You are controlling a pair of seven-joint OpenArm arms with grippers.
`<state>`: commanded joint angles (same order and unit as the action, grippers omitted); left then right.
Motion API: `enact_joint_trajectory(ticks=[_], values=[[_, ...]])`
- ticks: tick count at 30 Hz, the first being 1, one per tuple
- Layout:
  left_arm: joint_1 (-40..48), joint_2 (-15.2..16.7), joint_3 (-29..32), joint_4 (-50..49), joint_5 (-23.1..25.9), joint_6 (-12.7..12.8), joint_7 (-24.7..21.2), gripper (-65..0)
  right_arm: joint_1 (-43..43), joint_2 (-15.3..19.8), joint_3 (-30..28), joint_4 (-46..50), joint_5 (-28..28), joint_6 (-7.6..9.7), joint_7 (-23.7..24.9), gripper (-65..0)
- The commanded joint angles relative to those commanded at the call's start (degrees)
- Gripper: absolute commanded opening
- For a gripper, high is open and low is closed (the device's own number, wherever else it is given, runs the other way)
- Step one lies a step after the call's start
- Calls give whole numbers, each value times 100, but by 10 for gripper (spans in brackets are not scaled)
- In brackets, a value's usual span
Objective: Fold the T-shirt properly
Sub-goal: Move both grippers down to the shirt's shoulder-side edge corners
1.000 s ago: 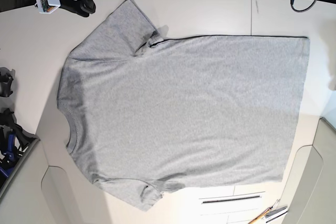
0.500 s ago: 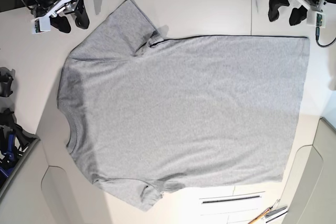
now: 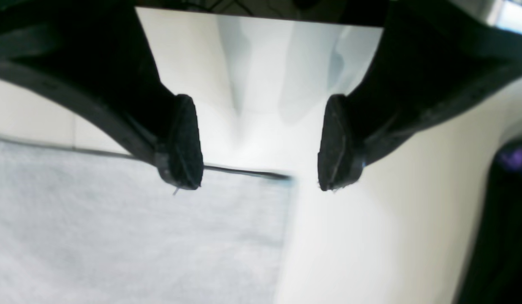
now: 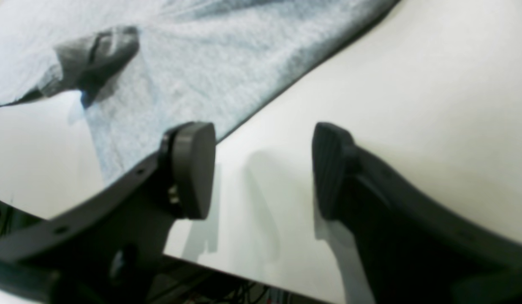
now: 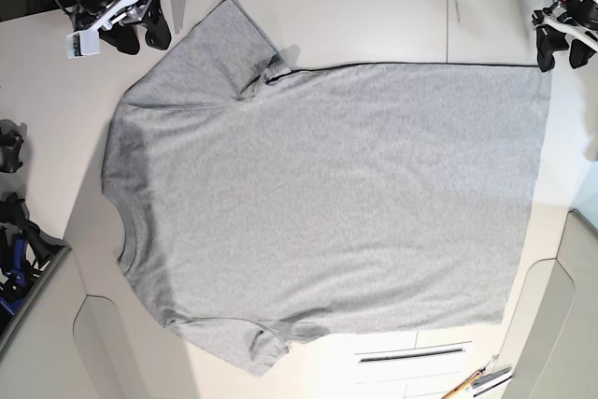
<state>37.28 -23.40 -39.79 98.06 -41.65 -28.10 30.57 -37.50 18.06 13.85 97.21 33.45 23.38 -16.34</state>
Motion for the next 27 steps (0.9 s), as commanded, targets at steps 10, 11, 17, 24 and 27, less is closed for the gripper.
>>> enact_joint_trajectory(ticks=[10, 11, 17, 24, 27], values=[[-876, -444, 2, -1449, -612, -374, 577, -194, -2, -83, 0, 0, 0, -2, -4, -287], [-981, -457, 2, -1685, -846, -505, 706, -194, -2, -105, 0, 0, 0, 0, -4, -287], [-1207, -455, 2, -2312, -1445, -782, 970, -194, -2, -109, 0, 0, 0, 0, -7, -287], [-1200, -455, 52, -2330, -2232, -1190, 1845, -194, -2, -111, 0, 0, 0, 0, -22, -287], [-1200, -452, 212, -2330, -2284, -1190, 1943, -194, -2, -111, 0, 0, 0, 0, -22, -287]])
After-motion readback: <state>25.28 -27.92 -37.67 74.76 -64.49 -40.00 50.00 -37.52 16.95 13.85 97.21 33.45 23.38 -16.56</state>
